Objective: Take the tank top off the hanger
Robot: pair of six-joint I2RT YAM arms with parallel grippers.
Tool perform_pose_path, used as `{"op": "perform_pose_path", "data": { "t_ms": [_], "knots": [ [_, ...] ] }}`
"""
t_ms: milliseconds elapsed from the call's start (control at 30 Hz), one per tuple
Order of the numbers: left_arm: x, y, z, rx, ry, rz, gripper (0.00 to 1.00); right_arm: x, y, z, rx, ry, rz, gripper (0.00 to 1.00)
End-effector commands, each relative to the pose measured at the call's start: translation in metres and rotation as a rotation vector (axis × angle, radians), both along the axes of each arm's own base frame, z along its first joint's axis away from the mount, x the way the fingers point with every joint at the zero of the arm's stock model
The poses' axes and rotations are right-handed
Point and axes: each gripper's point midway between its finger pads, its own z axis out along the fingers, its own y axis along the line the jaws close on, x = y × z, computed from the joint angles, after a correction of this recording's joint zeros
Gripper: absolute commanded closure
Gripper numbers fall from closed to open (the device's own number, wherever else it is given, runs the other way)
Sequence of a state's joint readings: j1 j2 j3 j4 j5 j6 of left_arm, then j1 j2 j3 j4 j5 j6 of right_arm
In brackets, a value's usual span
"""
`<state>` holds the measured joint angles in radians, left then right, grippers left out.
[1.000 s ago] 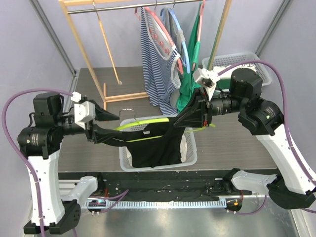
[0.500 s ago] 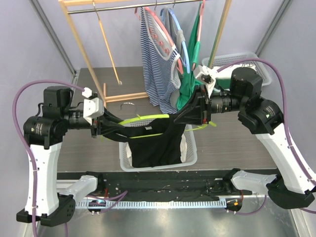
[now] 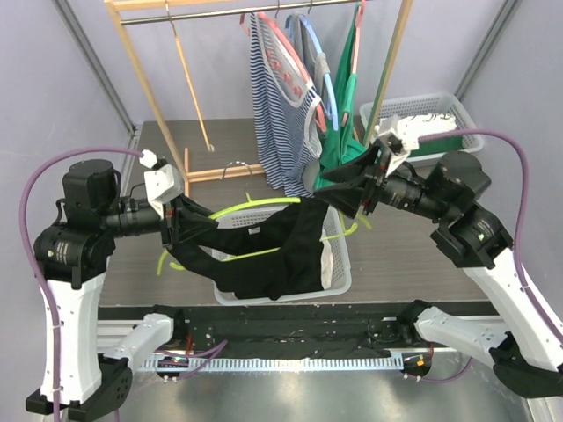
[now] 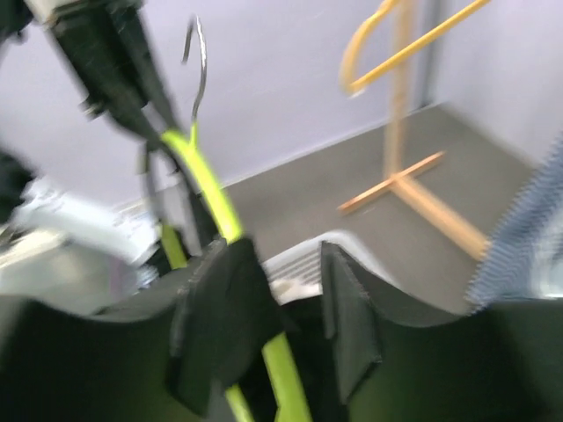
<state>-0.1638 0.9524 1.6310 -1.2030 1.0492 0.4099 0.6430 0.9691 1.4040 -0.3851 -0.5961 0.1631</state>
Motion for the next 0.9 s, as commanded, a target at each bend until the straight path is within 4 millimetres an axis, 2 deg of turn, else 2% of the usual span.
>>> {"op": "perform_pose_path", "data": {
  "t_ms": [0,33,67,233,267,333,367,400,533,667,767,867],
  "knots": [
    [0.012,-0.003,0.003,-0.034,0.058,0.043,1.00,0.031,-0.036,0.053,0.209,-0.145,-0.295,0.42],
    [0.012,-0.003,0.004,-0.038,0.063,0.050,1.00,0.029,-0.043,0.056,0.227,-0.145,-0.328,0.39],
    [0.014,-0.003,0.004,-0.039,0.057,0.057,1.00,0.036,-0.052,0.055,0.239,-0.136,-0.396,0.35],
    [0.023,-0.002,-0.001,-0.031,0.081,0.082,1.00,0.045,-0.076,0.028,0.244,-0.071,-0.537,0.31],
    [0.025,-0.002,-0.002,-0.030,0.086,0.087,1.00,0.039,-0.081,0.028,0.258,-0.065,-0.541,0.31],
    [0.032,-0.001,-0.004,-0.026,0.094,0.106,1.00,0.033,-0.082,0.015,0.242,-0.038,-0.524,0.32],
    [0.034,-0.002,-0.004,-0.028,0.094,0.107,1.00,0.023,-0.085,0.016,0.264,-0.034,-0.508,0.34],
    [0.037,-0.002,-0.004,-0.033,0.090,0.109,1.00,0.020,-0.081,0.003,0.243,-0.009,-0.485,0.35],
    [0.047,-0.002,0.001,-0.041,0.068,0.141,1.00,-0.006,-0.069,-0.014,0.256,0.073,-0.346,0.37],
    [0.057,0.001,0.013,-0.052,0.016,0.180,1.00,-0.018,-0.053,-0.027,0.296,0.167,-0.236,0.39],
    [0.063,0.004,0.029,-0.062,-0.053,0.215,1.00,-0.014,-0.040,-0.036,0.330,0.222,-0.182,0.39],
    [0.066,0.007,0.038,-0.060,-0.114,0.233,1.00,-0.003,-0.027,-0.042,0.319,0.253,-0.167,0.39]
  ]
}}
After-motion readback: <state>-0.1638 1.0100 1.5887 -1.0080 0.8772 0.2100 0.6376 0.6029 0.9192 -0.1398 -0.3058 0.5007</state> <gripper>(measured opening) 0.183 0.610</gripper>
